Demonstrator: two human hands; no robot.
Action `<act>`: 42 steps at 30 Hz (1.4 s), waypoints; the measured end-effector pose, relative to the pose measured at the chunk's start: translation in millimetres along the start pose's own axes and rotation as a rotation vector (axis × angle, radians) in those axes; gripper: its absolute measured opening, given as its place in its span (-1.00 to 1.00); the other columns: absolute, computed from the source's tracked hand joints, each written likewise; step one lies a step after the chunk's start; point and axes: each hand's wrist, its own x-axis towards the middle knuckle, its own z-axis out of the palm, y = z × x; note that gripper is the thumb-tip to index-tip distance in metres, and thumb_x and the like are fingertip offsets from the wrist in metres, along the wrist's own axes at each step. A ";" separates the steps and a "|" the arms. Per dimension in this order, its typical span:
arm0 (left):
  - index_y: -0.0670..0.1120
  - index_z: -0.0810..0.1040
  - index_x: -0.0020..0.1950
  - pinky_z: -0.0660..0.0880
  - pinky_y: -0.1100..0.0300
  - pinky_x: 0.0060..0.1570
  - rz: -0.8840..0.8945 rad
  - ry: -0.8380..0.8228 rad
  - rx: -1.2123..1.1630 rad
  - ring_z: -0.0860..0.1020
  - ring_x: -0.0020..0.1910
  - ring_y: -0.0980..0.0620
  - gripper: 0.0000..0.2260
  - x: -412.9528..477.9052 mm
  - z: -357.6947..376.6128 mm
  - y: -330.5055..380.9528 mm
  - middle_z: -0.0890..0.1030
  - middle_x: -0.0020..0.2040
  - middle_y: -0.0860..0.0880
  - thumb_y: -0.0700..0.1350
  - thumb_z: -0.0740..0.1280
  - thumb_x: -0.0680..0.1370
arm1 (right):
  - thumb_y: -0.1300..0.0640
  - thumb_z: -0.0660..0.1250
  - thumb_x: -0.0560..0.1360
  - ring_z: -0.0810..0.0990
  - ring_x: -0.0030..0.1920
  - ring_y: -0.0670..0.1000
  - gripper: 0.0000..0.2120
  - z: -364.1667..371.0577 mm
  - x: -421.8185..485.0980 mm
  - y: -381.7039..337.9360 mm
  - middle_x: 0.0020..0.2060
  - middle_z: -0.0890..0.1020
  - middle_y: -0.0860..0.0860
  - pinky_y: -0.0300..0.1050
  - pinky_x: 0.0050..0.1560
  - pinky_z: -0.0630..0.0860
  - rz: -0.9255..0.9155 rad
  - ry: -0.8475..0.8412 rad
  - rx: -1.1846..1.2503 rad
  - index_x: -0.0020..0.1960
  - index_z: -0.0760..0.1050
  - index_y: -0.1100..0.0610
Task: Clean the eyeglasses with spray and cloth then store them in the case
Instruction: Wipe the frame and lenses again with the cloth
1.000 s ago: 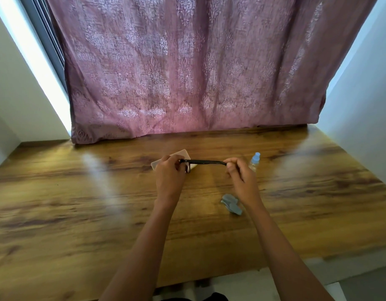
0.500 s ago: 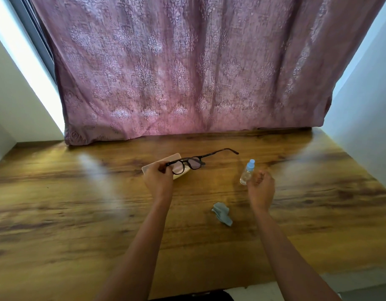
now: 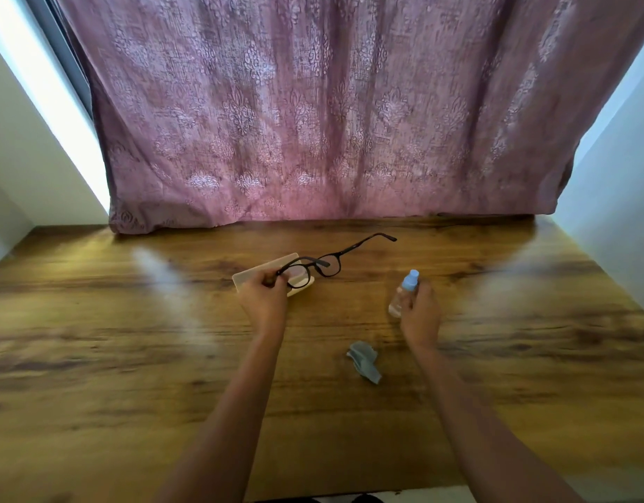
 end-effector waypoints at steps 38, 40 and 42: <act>-0.13 0.61 -0.10 0.54 -0.01 0.00 -0.018 -0.259 -0.329 0.60 -0.15 -0.02 -0.93 -26.6 -7.0 1.7 0.64 -0.22 -0.03 -0.22 0.42 0.44 | 0.18 0.29 0.48 0.53 -0.24 -0.09 -0.48 17.5 -71.8 -96.9 -0.09 0.60 0.01 -0.19 -0.23 0.49 -0.508 -0.332 0.103 0.40 0.25 -0.03; -0.16 0.61 -0.08 0.54 0.02 0.00 -0.021 -0.267 -0.345 0.60 -0.14 -0.01 -0.91 -27.3 -8.5 2.7 0.63 -0.21 -0.03 -0.23 0.42 0.44 | 0.18 0.30 0.47 0.48 -0.29 -0.13 -0.47 18.2 -69.9 -98.1 -0.11 0.59 0.00 -0.26 -0.27 0.42 -0.499 -0.324 0.133 0.39 0.26 -0.05; -0.17 0.60 -0.07 0.55 0.06 -0.04 -0.014 -0.275 -0.361 0.60 -0.16 0.01 -0.91 -28.0 -9.7 4.2 0.63 -0.22 -0.04 -0.24 0.41 0.44 | 0.21 0.29 0.47 0.52 -0.23 -0.09 -0.48 17.7 -70.2 -98.7 -0.04 0.60 0.01 -0.26 -0.24 0.41 -0.517 -0.308 0.117 0.39 0.26 -0.01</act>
